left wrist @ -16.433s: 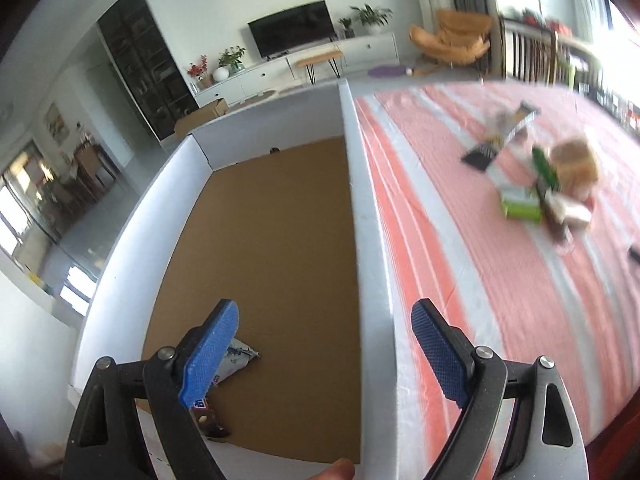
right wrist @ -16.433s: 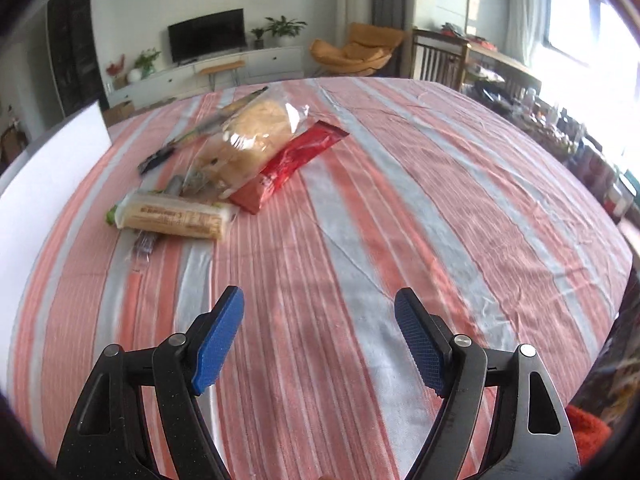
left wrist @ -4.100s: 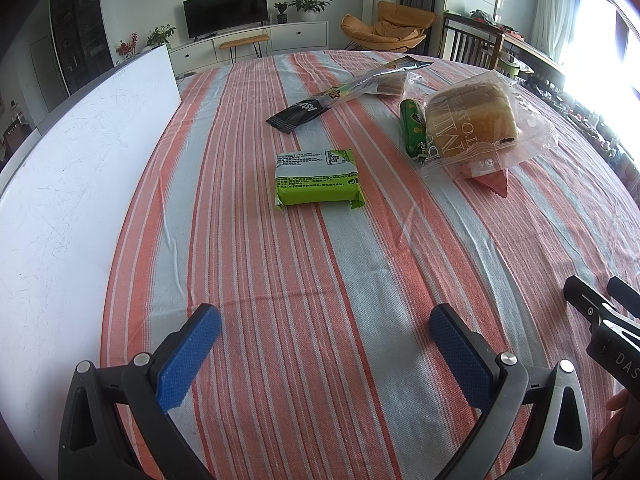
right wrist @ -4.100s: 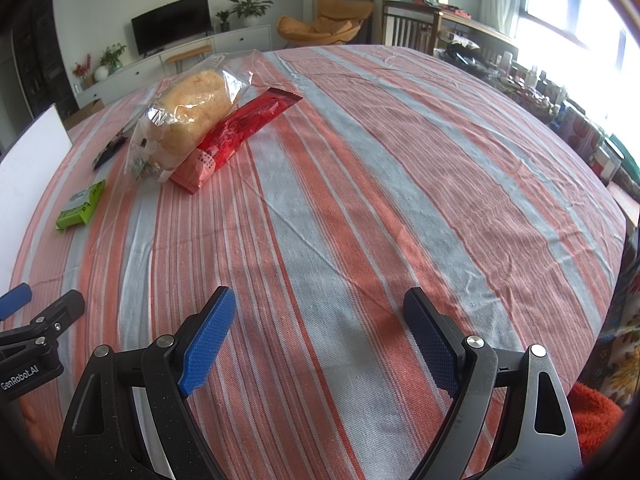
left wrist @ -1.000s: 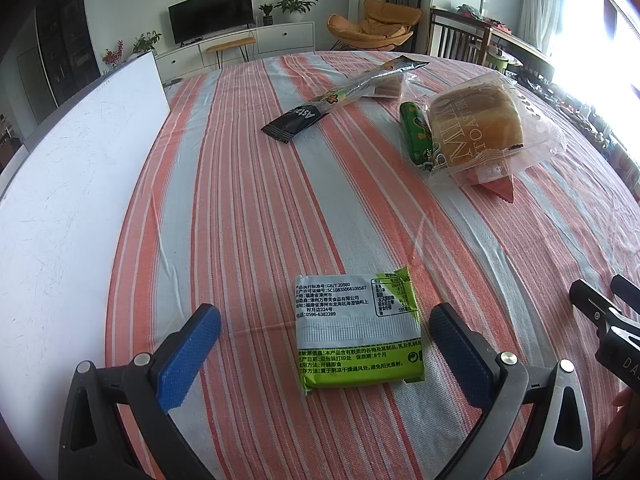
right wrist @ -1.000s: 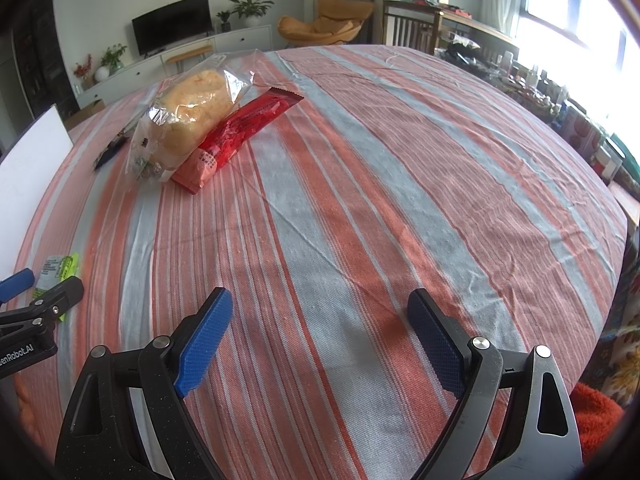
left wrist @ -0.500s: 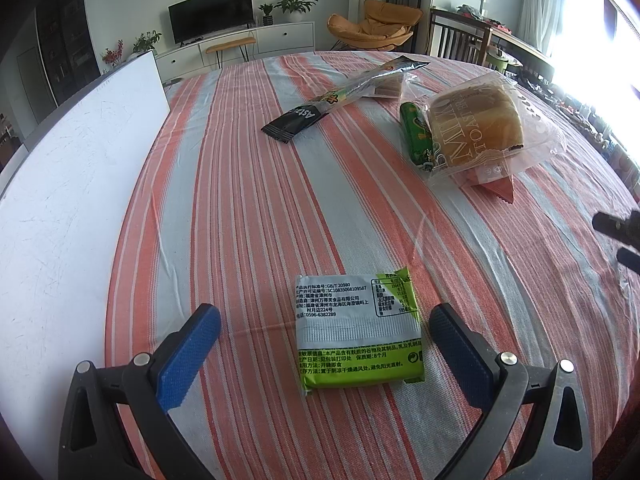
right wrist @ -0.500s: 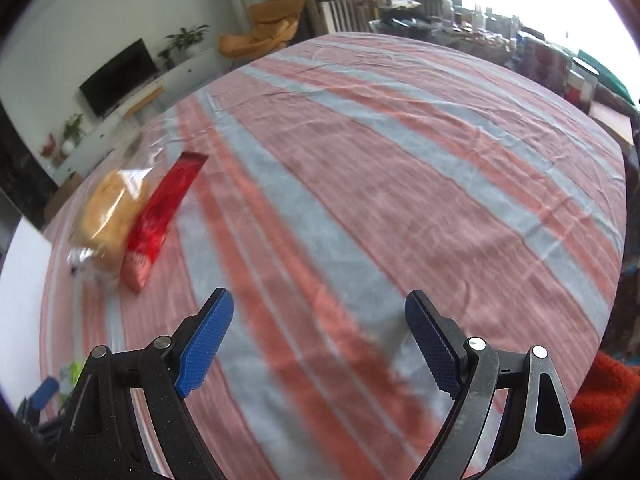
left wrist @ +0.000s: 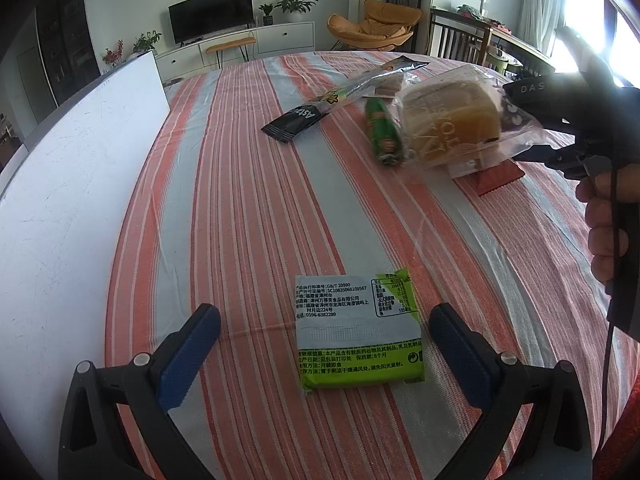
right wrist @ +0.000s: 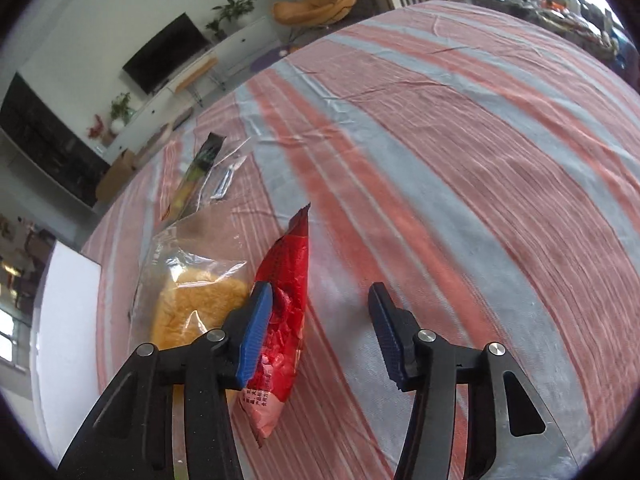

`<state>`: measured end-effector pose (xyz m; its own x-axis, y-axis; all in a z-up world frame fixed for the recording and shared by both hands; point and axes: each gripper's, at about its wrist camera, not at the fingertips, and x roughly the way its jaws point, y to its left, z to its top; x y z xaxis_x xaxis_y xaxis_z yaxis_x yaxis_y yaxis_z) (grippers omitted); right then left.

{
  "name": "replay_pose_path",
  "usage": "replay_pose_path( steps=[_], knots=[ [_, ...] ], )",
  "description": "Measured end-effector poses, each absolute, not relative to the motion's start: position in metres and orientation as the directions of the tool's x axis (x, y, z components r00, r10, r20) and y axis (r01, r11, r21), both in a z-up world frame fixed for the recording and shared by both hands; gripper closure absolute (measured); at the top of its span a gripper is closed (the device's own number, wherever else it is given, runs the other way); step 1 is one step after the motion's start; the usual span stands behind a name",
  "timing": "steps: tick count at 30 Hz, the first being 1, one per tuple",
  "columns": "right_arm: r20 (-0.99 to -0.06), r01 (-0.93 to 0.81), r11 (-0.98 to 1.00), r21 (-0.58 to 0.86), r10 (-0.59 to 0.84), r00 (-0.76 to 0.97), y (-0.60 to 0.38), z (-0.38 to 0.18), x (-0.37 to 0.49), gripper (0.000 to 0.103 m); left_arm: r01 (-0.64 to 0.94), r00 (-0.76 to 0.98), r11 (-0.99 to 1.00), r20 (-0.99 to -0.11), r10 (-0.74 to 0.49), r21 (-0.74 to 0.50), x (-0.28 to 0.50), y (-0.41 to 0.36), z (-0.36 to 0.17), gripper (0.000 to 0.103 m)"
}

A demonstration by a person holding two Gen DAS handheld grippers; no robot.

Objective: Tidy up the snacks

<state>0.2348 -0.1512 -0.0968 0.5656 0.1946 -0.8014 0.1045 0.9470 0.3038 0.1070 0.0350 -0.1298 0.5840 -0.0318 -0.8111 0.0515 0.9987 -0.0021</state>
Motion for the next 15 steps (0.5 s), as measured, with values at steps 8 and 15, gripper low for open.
replay_pose_path(
  steps=[8,15],
  knots=[
    [-0.854,-0.15,0.989,-0.01,0.07,0.516,-0.129,-0.098,0.19,0.092,0.051,0.584,0.999,-0.811,-0.032,-0.002,0.107,0.035,-0.13,0.0],
    [-0.842,-0.033,0.994,-0.1,-0.067,0.536,-0.181,-0.097,0.115,0.078,0.051,0.584,0.999,-0.811,-0.032,-0.002,0.107,0.035,-0.13,0.0]
  ],
)
